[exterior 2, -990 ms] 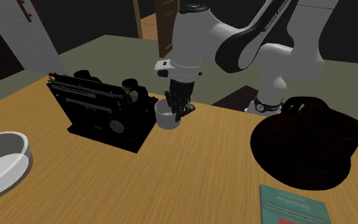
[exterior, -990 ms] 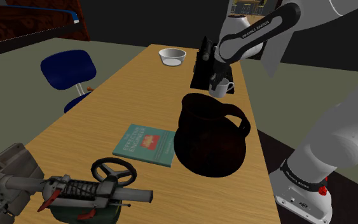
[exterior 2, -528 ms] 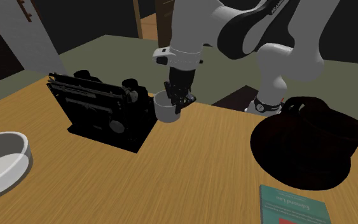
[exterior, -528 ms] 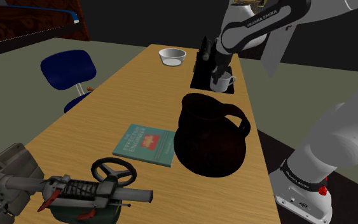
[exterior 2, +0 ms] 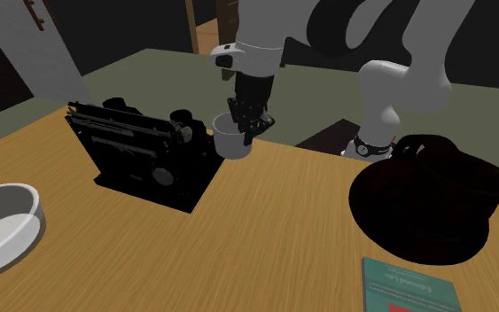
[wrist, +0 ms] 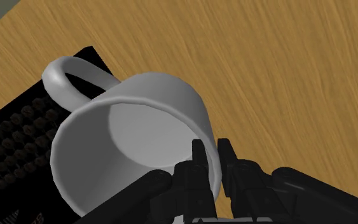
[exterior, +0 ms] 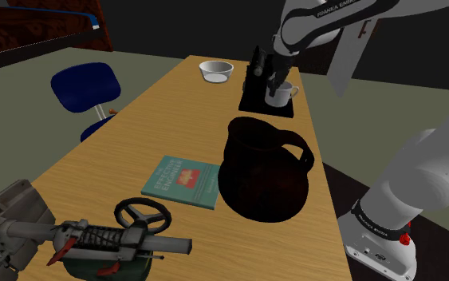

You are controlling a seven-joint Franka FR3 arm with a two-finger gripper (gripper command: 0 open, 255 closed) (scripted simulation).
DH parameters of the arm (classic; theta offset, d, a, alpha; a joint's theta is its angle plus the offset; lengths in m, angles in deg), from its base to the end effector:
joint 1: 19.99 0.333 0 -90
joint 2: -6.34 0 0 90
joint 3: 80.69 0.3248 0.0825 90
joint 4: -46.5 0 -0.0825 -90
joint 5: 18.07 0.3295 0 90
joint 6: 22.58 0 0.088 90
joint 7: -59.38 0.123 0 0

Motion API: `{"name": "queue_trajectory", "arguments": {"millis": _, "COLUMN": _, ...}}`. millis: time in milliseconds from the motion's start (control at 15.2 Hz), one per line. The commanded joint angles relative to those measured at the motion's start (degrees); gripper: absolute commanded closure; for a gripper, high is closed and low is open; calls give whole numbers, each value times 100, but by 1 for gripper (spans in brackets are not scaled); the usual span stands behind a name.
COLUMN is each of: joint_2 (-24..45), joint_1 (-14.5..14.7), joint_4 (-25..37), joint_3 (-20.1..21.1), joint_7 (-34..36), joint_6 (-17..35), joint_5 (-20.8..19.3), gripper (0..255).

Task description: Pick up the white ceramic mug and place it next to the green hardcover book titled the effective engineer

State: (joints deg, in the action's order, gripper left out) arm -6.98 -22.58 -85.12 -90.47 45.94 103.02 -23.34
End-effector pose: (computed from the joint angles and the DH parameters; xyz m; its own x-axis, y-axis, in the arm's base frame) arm 0.4263 -0.1016 0.4721 0.9912 0.0730 0.1106 0.0656 -0.9954 0.0693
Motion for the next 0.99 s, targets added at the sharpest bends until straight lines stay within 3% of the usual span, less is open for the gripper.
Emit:
{"name": "queue_trajectory", "arguments": {"millis": 0, "joint_2": -49, "joint_1": 6, "joint_4": 113, "joint_3": 14, "joint_7": 8, "joint_6": -165, "joint_5": 1, "gripper": 255}}
{"name": "queue_trajectory", "arguments": {"millis": 462, "joint_2": -182, "joint_1": 12, "joint_4": 499, "joint_3": 36, "joint_7": -3, "joint_6": -683, "joint_5": 6, "gripper": 255}}
{"name": "queue_trajectory", "arguments": {"millis": 924, "joint_2": -233, "joint_1": 399, "joint_4": 449, "joint_3": 704, "joint_7": 1014, "joint_6": -750, "joint_5": 61, "gripper": 255}}
